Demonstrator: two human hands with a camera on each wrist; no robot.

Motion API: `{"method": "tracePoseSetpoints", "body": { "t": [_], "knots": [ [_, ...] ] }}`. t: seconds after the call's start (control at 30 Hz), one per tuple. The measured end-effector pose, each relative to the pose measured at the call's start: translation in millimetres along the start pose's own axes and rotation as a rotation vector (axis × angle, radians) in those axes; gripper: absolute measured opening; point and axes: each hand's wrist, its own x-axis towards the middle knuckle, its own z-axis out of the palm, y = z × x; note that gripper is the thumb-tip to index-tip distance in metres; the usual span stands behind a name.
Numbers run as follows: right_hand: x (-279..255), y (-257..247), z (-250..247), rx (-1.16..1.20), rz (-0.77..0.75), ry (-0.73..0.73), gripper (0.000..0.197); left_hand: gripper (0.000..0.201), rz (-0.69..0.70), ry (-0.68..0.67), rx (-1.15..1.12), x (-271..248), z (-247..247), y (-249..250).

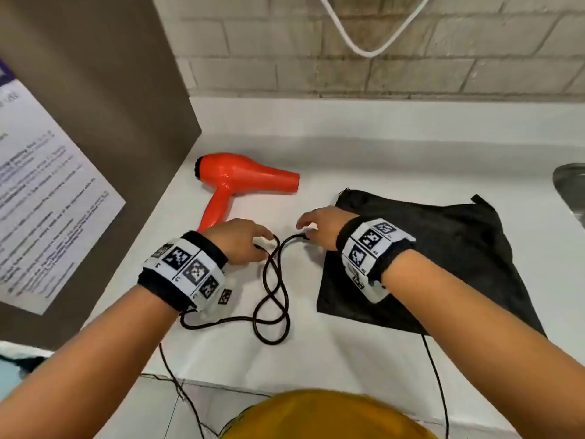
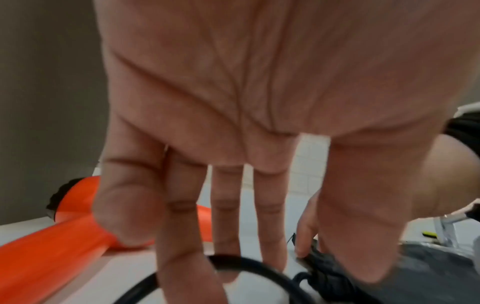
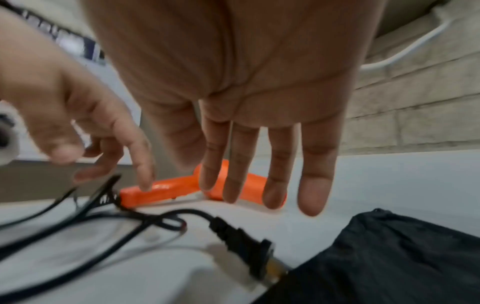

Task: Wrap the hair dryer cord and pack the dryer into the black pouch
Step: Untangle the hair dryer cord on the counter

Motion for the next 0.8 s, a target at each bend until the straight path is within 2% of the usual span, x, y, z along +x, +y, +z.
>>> {"method": "tracePoseSetpoints", "body": {
  "t": [0.1, 0.2, 0.33, 0.47, 0.57, 0.67, 0.8],
  "knots": [
    [14.7, -7.6, 14.9, -0.108, 0.041, -0.101, 0.04, 0.04, -0.01, -0.145, 0.068, 4.7, -0.2, -1.1],
    [20.3, -12.0, 24.4, -0.161, 0.066, -0.132, 0.041, 0.03, 0.048, -0.155, 0.085, 9.9, 1.3, -4.3],
    [23.2, -9.2, 22.3, -0.199, 0.127, -0.044, 0.029, 0.021, 0.114, 0.016, -0.02, 16.0, 1.9, -11.9],
    [12.1, -1.3, 5.5, 0.026, 0.092, 0.169, 0.02, 0.016, 0.2, 0.216, -0.204, 20.4, 2.4, -15.7],
    [-0.2, -2.2, -3.8, 0.142, -0.006, 0.307, 0.023, 0.016, 0.244, 0.345, -0.317, 23.7, -1.3, -13.6],
    [-11.3, -6.2, -9.6, 0.163, -0.113, 0.291, 0.024, 0.017, 0.27, 0.403, -0.351, 29.0, -2.3, -10.0],
    [-18.0, -0.2, -15.6, 0.177, -0.119, 0.304, 0.024, 0.016, 0.34, 0.414, -0.473, 35.3, -1.4, -2.0]
  ]
}}
